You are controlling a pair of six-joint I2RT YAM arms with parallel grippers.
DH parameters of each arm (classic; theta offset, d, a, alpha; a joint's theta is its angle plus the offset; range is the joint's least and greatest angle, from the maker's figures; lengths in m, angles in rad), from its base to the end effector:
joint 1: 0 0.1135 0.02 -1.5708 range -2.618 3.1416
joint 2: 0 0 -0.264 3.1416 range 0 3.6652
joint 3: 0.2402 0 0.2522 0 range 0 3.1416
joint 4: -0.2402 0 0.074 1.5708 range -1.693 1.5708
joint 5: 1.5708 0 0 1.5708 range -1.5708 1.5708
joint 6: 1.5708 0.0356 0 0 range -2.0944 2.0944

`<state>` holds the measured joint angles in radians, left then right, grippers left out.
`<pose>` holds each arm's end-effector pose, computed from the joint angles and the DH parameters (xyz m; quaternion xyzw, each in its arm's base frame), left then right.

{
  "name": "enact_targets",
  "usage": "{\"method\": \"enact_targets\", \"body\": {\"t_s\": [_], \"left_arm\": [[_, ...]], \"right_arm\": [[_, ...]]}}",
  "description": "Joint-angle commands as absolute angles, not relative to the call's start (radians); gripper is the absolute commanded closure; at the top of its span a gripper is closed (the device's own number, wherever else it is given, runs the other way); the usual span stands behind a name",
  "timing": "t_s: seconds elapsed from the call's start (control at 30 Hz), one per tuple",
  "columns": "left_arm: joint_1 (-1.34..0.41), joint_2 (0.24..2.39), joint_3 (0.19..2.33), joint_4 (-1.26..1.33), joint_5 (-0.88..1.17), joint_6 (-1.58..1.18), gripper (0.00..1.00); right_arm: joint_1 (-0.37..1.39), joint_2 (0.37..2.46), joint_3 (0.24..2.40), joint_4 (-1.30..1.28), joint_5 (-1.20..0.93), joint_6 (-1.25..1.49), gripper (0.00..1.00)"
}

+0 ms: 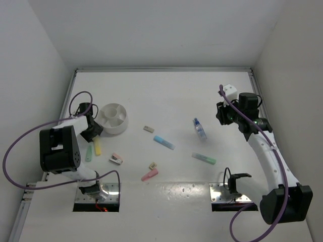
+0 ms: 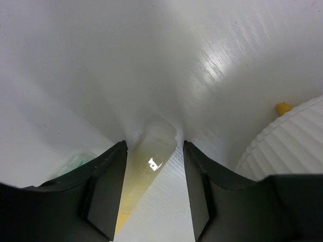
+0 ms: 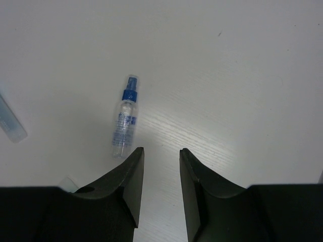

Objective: Sort the stationery into containers
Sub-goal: Pick up the pen from the center of the board.

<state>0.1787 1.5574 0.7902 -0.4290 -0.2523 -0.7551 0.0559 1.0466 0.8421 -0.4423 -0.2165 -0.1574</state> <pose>0.2682 0.0575 0.1497 -0.4596 0.8598 0.0660 0.2122 0.2259 0.0203 0.2855 -0.1426 0.8797 0.0741 0.4475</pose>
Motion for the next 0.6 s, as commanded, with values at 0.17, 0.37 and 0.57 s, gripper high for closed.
{"method": "enact_targets", "body": {"t_s": [0.17, 0.37, 0.57], "left_arm": [[0.189, 1.552, 0.808, -0.5, -0.212, -0.738, 0.65], [0.21, 1.552, 0.808, -0.509, -0.221, -0.729, 0.73], [0.253, 1.543, 0.818, -0.509, -0.23, -0.738, 0.84]], "right_arm": [[0.06, 1.006, 0.867, -0.4, -0.222, -0.146, 0.65], [0.06, 0.997, 0.867, -0.4, -0.222, -0.146, 0.65], [0.06, 0.997, 0.867, -0.4, -0.232, -0.137, 0.65]]}}
